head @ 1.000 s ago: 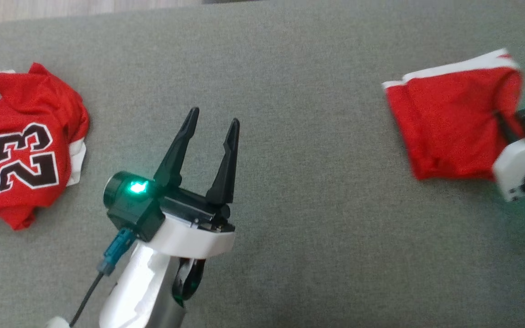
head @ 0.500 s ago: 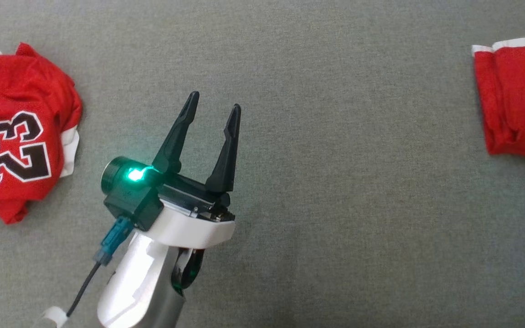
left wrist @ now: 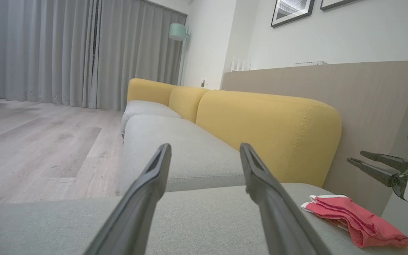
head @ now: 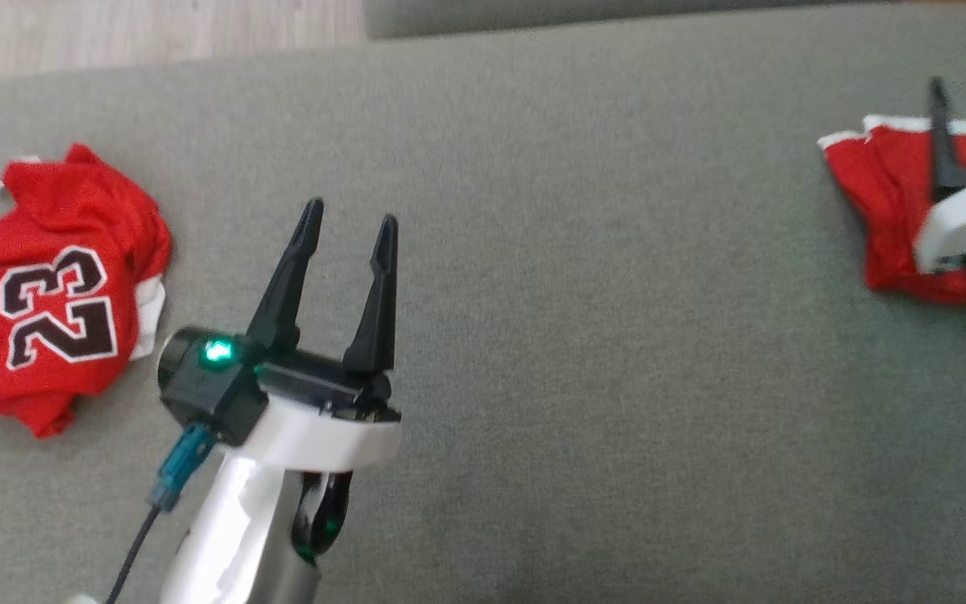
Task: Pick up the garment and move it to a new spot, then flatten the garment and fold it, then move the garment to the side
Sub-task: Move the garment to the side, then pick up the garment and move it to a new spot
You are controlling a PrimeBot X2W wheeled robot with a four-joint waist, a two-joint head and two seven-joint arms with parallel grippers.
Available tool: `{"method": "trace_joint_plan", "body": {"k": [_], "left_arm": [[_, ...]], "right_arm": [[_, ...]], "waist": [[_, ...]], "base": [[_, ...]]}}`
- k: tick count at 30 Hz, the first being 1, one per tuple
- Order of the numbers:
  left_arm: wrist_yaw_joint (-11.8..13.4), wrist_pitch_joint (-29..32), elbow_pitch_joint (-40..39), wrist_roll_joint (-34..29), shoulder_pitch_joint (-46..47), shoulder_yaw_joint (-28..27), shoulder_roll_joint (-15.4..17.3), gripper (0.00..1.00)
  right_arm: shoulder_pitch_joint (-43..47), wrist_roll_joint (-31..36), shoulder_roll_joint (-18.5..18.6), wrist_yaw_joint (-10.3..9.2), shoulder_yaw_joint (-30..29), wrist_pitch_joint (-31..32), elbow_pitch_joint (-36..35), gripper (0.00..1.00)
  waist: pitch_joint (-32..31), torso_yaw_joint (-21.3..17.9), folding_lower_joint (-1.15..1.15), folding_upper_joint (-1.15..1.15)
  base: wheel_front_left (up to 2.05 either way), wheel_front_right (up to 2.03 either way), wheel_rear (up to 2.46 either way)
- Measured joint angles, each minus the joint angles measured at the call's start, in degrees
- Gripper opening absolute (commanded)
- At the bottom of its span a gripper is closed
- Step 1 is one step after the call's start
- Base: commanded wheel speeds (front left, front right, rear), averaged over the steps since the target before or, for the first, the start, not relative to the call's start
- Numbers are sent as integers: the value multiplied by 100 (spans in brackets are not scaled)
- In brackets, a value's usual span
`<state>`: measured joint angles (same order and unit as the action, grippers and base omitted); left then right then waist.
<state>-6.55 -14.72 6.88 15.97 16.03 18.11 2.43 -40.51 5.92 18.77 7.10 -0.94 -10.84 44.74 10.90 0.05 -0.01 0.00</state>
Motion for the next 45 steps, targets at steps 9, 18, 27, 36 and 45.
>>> {"method": "trace_joint_plan", "body": {"k": [9,18,27,36,45], "left_arm": [[9,0,-156,113,-500,-271,3,100],[0,1,-205,186,-1042,-381,16,100],[-9,1,-315,155,-1529,-525,23,100],[-53,0,-308,101,-1607,-619,24,100],[-53,0,-192,18,-1600,-576,23,100]], "right_arm": [[975,-488,-1236,0,-270,-56,-1516,100],[2567,-1220,-1558,0,-198,-311,-2608,100],[3650,-1713,-1584,0,-62,-354,-3194,100],[3752,-1713,-1594,0,18,-354,-3294,100],[3756,-1795,-1596,0,35,-354,-3301,100]], "waist": [[-588,6,-1,0],[-939,53,0,0],[-1111,82,0,0],[-1135,83,1,0],[-1145,236,1,0]], "base": [[0,0,0],[0,0,0],[0,0,0],[0,0,0],[0,0,0]]}}
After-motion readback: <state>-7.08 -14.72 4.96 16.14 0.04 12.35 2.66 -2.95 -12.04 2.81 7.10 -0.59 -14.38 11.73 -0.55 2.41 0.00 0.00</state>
